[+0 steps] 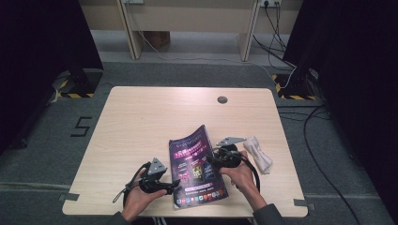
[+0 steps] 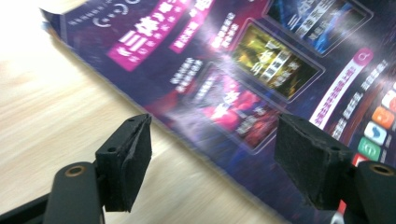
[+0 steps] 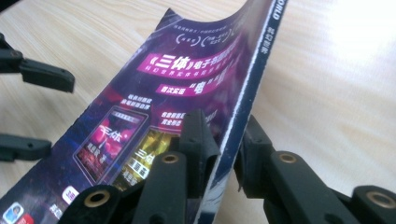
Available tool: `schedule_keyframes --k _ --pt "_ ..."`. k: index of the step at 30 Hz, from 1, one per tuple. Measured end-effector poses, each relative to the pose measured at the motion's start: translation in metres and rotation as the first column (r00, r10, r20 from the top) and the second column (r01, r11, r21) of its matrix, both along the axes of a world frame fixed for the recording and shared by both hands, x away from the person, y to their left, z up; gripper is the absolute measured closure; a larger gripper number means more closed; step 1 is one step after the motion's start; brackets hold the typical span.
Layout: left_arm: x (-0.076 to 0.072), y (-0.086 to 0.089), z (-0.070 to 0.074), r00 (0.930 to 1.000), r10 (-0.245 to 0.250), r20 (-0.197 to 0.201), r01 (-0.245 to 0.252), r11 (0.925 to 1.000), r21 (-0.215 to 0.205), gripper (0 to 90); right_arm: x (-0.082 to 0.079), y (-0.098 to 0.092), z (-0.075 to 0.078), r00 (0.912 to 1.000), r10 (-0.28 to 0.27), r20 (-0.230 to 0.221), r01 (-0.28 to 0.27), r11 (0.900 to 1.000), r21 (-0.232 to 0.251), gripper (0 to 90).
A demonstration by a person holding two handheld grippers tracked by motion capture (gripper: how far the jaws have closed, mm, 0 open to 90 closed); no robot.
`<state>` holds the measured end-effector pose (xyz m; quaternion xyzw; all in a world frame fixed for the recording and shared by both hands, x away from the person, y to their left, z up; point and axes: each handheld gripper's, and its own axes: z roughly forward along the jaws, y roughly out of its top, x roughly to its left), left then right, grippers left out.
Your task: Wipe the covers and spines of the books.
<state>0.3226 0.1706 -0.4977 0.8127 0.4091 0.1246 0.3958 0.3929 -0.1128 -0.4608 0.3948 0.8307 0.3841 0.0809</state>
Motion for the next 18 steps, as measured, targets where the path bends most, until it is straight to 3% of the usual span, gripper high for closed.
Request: schedule_keyframes --k 3,7,9,11,12,18 --pt "-0.001 0.011 -0.001 0.9999 0.013 -0.006 -0.013 0.9999 -0.001 27.2 0.005 0.008 0.01 0.9999 0.016 -0.004 -0.016 0.999 -0.035 78.6" --pt "0.0 0.024 -0.003 0.9994 0.032 -0.01 -0.032 0.9995 -0.005 27.2 0.01 0.02 0.025 0.9984 0.052 0.022 -0.05 0.993 -0.105 80.3" --pt "0.001 0.031 -0.004 0.9985 0.05 -0.025 -0.05 0.9983 -0.028 27.2 0.011 0.027 0.034 0.9954 0.084 0.045 -0.076 0.985 -0.153 81.0" --pt "0.004 0.039 -0.007 0.9932 0.074 -0.09 -0.084 0.9899 -0.114 27.2 0.014 0.032 0.042 0.9919 0.113 0.058 -0.1 0.976 -0.194 82.0" --pt "0.004 0.043 -0.008 0.9905 0.086 -0.107 -0.1 0.9866 -0.129 27.4 0.015 0.035 0.045 0.9912 0.117 0.062 -0.101 0.972 -0.214 82.4" --pt "0.004 0.051 -0.006 0.9913 0.098 -0.088 -0.109 0.9858 -0.128 28.5 0.019 0.049 0.067 0.9827 0.159 0.094 -0.121 0.938 -0.325 84.1"
